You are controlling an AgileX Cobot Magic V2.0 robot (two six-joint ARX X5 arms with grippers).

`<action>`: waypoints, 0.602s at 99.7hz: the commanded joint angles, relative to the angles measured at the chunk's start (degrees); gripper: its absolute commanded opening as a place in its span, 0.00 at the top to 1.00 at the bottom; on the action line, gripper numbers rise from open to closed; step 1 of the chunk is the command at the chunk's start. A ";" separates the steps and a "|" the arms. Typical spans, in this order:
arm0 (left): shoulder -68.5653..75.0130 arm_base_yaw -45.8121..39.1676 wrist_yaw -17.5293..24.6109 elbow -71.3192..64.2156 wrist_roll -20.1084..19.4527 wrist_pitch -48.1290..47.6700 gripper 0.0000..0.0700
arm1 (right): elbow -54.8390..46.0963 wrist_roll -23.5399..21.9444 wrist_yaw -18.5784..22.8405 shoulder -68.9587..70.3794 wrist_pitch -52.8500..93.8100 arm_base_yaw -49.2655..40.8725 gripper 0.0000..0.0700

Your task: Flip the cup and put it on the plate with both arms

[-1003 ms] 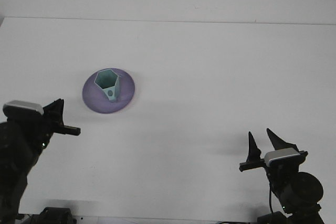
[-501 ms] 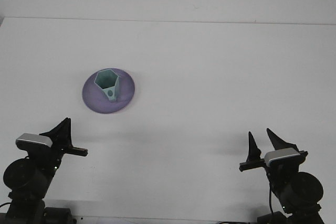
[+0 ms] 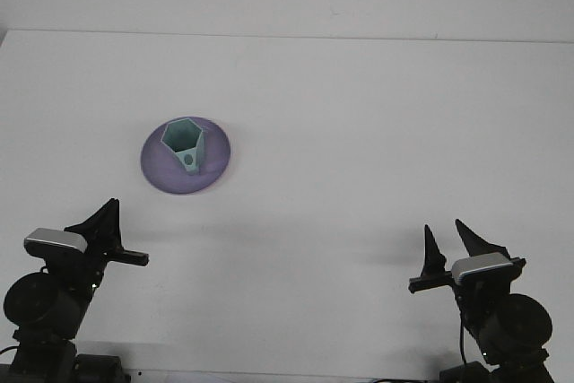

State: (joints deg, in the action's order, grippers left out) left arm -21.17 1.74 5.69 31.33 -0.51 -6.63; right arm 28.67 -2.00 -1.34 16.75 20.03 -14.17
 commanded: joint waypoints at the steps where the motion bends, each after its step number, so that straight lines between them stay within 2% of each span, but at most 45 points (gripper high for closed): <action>1: 0.11 0.00 -0.13 0.81 0.11 0.70 0.98 | 0.24 -0.59 -0.17 0.15 -0.72 -0.07 0.48; 29: 1.92 -0.50 -0.85 -0.24 -0.31 0.74 0.98 | 0.24 -0.59 -0.17 0.15 -0.72 -0.07 0.48; 35: 5.22 -1.46 -2.32 -3.63 -0.31 2.54 0.98 | 0.24 -0.59 -0.17 0.15 -0.72 -0.07 0.48; 46: 12.20 -2.14 -2.40 -11.98 1.20 7.34 0.98 | 0.24 -0.59 -0.17 0.15 -0.72 -0.07 0.48; 60: 18.03 -2.16 -2.38 -18.99 1.07 9.57 0.98 | 0.24 -0.59 -0.17 0.15 -0.72 -0.07 0.48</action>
State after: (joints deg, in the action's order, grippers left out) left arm -4.64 -0.36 3.29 13.82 0.05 1.72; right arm 28.67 -2.00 -1.34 16.75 20.01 -14.17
